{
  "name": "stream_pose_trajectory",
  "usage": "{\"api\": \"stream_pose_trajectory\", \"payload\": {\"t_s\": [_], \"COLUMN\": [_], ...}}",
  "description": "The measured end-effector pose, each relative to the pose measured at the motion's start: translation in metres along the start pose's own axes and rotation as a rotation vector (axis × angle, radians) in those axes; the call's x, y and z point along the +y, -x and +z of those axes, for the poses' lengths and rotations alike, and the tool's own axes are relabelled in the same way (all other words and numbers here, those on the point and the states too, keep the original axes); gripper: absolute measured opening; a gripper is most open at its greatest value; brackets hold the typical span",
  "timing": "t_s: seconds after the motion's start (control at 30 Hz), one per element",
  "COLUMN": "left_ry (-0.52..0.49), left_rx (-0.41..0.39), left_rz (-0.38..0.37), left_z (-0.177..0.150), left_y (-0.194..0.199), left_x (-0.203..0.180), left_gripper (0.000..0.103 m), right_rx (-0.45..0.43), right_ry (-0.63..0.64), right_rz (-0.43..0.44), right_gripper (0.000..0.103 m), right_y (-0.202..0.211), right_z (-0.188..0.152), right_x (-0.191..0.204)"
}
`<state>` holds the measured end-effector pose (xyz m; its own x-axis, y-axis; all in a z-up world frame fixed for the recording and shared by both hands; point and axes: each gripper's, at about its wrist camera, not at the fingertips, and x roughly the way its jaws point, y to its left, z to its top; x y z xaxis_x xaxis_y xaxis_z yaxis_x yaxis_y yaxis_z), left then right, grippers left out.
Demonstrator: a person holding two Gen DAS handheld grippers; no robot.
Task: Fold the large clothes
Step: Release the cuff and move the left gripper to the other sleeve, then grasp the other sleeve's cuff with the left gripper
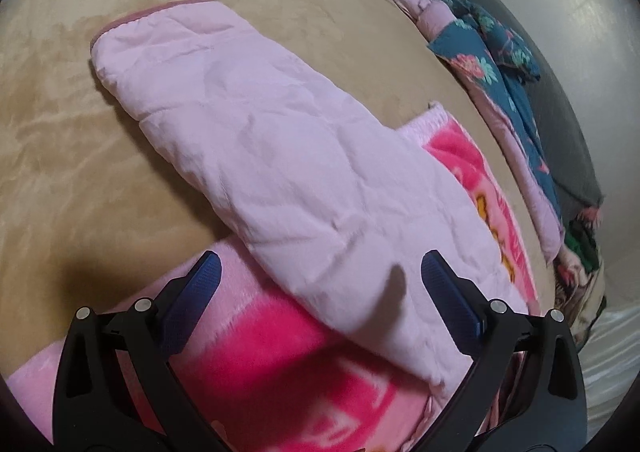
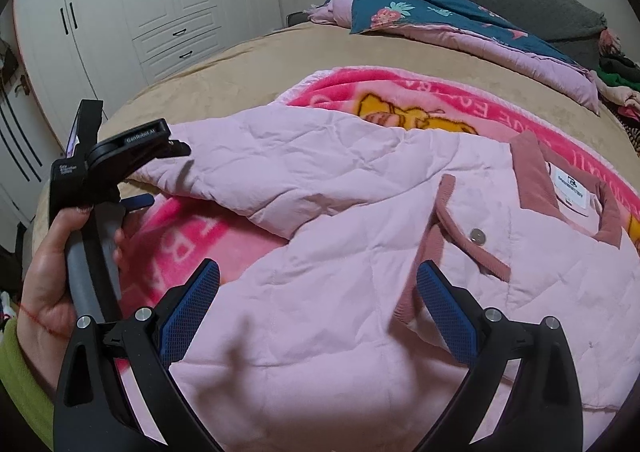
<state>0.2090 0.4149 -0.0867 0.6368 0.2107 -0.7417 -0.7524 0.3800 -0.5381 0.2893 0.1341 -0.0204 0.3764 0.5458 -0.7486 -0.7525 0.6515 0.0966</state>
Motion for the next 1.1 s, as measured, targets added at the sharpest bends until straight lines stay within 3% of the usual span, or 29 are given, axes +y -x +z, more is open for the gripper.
{"api": "stream_pose_trajectory", "payload": {"t_s": [0.33,0.67,0.7,0.8,0.83,0.93,1.1], "left_ry": [0.154,0.207,0.203,0.208,0.221,0.234,0.199], "left_rx": [-0.061,-0.132,-0.148,-0.204,-0.209,-0.227,-0.268], "left_rz": [-0.029,-0.067,-0.069,-0.037,-0.052,-0.091,-0.117], "left_z": [0.017,0.027,0.027,0.027,0.027,0.028,0.032], "left_y": [-0.014,-0.012,-0.010,-0.005,-0.003,0.006,0.030], "left_x": [0.035,0.052,0.053,0.060,0.064,0.069,0.063], "left_gripper": [0.094,0.093,0.091,0.035,0.027,0.013,0.010], "right_rx": [-0.002,-0.012,-0.019,-0.029,-0.031,-0.036,-0.056], "right_ry": [-0.034,-0.078,-0.085,-0.094,-0.095,-0.100,-0.118], "right_rz": [-0.048,-0.052,-0.052,-0.052,-0.055,-0.054,-0.052], "right_gripper": [0.098,0.098,0.098,0.098,0.098,0.098,0.098], "right_y": [0.007,0.002,0.004,0.009,0.010,0.014,0.027], "right_z": [-0.005,-0.010,-0.010,-0.011,-0.011,-0.013,-0.018], "right_x": [-0.035,-0.046,-0.046,-0.048,-0.049,-0.048,-0.050]}}
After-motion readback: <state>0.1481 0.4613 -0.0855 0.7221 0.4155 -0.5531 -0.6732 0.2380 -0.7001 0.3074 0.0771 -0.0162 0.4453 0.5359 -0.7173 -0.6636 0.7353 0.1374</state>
